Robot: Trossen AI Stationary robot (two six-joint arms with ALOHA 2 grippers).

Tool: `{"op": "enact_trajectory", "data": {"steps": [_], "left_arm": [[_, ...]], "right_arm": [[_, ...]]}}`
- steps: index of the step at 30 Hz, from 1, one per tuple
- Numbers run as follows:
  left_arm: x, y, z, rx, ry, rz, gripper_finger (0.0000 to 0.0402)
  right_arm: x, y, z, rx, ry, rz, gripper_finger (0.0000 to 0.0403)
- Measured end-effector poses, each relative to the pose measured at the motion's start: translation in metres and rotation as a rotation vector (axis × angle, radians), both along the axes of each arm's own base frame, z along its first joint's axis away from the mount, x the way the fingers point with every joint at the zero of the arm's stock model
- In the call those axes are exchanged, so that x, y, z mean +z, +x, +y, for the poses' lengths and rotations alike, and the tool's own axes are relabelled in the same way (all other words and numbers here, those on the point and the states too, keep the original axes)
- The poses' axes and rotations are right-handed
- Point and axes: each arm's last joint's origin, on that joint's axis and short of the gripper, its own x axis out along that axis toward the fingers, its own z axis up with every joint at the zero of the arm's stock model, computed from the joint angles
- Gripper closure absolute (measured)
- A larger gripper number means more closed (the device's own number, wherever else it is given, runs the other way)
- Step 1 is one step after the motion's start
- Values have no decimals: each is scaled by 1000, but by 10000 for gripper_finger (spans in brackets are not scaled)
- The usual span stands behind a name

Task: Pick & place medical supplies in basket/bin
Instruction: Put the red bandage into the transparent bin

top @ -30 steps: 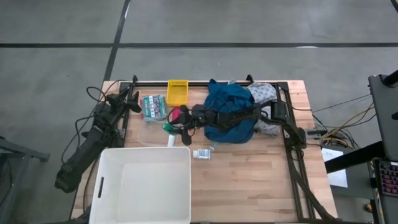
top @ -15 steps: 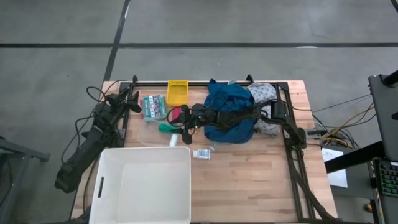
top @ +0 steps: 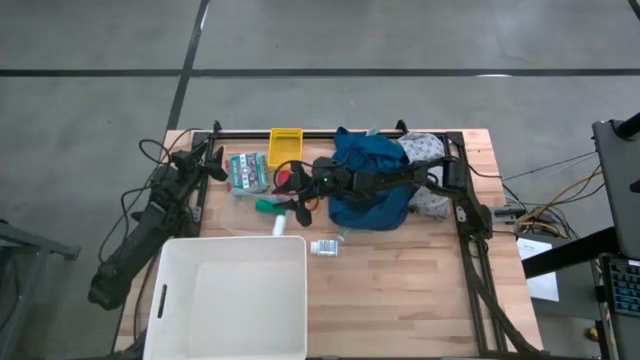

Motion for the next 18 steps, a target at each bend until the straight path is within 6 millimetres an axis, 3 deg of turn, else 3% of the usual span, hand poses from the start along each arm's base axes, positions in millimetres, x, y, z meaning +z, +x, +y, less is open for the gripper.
{"op": "enact_trajectory", "data": {"steps": [11, 18], "left_arm": [[0, 0, 0, 0, 0, 0, 80], [0, 0, 0, 0, 0, 0, 80]], "right_arm": [[34, -18, -4, 12, -10, -58, 227], [43, -45, -5, -2, -50, -52, 250]]}}
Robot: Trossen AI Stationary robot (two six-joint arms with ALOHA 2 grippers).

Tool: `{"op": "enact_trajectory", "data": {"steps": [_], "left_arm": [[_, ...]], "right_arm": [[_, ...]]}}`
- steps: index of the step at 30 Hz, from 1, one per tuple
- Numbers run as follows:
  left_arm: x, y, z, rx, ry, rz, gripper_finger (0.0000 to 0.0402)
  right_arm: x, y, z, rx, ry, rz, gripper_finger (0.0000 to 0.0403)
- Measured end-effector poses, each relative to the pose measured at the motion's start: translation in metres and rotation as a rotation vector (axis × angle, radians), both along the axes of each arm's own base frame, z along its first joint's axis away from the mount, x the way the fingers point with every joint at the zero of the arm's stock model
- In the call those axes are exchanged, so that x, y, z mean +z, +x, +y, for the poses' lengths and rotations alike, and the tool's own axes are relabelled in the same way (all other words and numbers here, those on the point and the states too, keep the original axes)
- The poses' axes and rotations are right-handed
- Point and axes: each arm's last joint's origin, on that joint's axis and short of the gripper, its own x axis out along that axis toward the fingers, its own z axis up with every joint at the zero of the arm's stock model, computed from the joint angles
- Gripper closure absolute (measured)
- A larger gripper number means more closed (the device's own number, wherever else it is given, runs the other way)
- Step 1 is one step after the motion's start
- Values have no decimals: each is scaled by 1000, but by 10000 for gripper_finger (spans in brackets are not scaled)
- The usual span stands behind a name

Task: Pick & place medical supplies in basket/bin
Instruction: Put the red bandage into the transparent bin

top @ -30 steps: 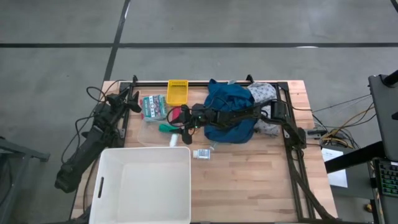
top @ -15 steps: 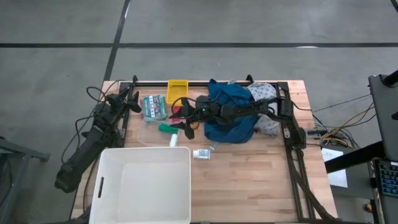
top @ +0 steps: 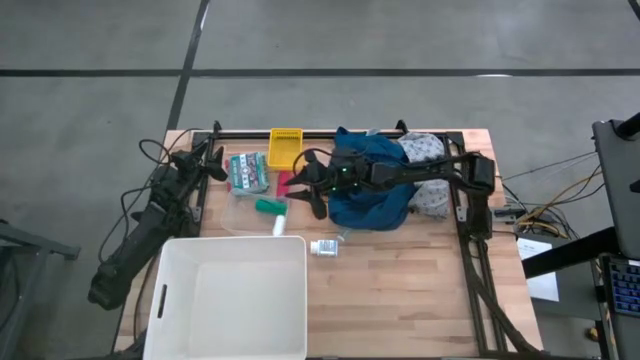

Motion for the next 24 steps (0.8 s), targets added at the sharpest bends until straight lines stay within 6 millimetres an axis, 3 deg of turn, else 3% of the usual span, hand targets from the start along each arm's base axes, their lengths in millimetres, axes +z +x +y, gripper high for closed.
{"op": "enact_trajectory", "data": {"steps": [24], "left_arm": [[-1, 0, 1, 0, -11, 7, 80]], "right_arm": [[14, -154, 24, -220, -51, -45, 250]]}}
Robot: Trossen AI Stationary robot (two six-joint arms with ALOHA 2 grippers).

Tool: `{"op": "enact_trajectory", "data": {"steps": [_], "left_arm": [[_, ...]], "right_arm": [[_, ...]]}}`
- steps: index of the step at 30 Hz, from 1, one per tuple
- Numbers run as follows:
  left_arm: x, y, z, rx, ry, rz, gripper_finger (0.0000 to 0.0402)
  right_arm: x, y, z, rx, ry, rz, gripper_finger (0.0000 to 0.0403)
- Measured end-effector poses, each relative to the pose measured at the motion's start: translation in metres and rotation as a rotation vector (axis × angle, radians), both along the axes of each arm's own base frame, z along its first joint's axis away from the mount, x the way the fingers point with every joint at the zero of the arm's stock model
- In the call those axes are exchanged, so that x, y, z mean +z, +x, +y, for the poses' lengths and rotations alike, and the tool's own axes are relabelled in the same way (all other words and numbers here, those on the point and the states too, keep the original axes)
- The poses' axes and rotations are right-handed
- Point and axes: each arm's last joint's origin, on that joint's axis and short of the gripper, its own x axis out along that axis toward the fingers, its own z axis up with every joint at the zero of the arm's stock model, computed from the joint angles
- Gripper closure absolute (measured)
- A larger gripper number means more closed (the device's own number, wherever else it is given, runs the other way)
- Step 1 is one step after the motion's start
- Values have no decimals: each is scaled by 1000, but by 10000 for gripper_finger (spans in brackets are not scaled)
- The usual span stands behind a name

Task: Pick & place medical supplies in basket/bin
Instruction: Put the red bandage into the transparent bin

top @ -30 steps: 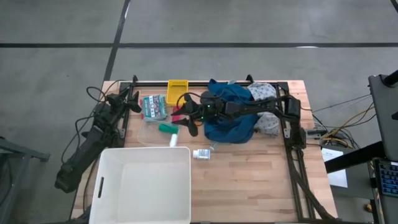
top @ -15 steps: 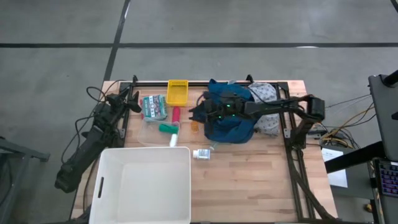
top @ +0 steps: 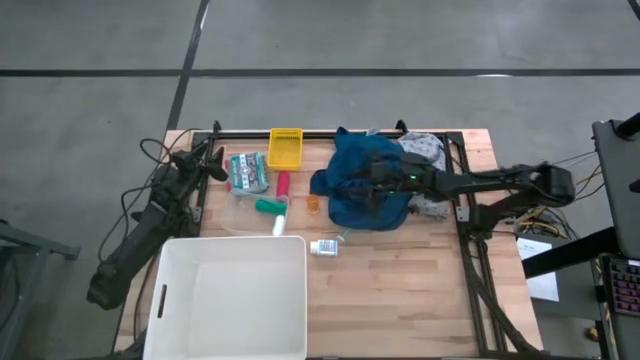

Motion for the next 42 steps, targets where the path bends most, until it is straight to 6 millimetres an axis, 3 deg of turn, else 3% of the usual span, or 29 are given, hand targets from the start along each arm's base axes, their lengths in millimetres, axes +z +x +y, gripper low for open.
{"op": "enact_trajectory", "data": {"steps": [8, 20, 30, 42], "left_arm": [[-1, 0, 1, -1, -11, 7, 80], [-1, 0, 1, -1, -12, 7, 80], [-1, 0, 1, 0, -12, 7, 80], [-1, 0, 1, -1, -11, 7, 80]], "right_arm": [[1, -56, 12, -19, -34, -78, 251], [-25, -122, 27, -26, -1, -189, 254], [-47, -147, 32, -50, 46, -186, 254], [-53, -164, 36, -45, 54, -129, 255]]}}
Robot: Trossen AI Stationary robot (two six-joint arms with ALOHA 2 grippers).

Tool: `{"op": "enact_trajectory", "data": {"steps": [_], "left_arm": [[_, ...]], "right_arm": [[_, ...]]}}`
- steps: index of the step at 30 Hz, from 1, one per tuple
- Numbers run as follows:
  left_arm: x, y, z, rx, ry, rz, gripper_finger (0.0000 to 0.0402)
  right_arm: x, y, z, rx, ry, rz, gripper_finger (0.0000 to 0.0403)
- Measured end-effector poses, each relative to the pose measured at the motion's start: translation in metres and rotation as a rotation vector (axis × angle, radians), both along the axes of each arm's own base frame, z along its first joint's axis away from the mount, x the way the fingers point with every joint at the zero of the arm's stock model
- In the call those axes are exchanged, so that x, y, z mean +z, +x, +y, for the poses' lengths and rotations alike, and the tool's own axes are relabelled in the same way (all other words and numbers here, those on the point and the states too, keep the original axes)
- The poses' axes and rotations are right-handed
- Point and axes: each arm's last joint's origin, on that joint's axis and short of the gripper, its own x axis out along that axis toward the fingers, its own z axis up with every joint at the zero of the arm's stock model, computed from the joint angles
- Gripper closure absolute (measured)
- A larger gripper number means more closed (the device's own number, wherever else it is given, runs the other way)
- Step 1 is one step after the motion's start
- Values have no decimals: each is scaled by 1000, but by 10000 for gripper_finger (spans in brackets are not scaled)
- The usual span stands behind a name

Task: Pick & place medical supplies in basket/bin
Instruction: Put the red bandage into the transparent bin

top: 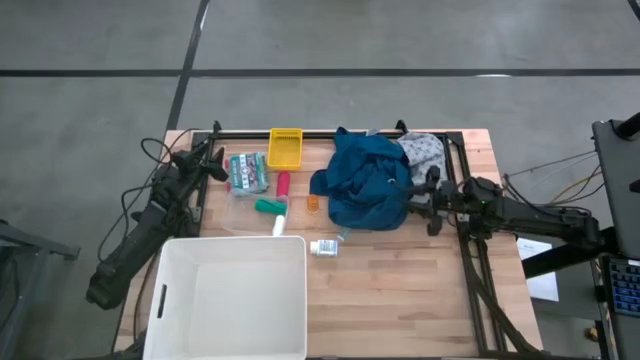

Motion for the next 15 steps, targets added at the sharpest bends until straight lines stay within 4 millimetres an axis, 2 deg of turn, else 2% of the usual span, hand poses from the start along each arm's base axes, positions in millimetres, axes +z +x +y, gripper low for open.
{"op": "enact_trajectory", "data": {"steps": [15], "left_arm": [[0, 0, 0, 0, 0, 0, 80]], "right_arm": [[-6, -19, 4, 0, 5, 19, 255]]}}
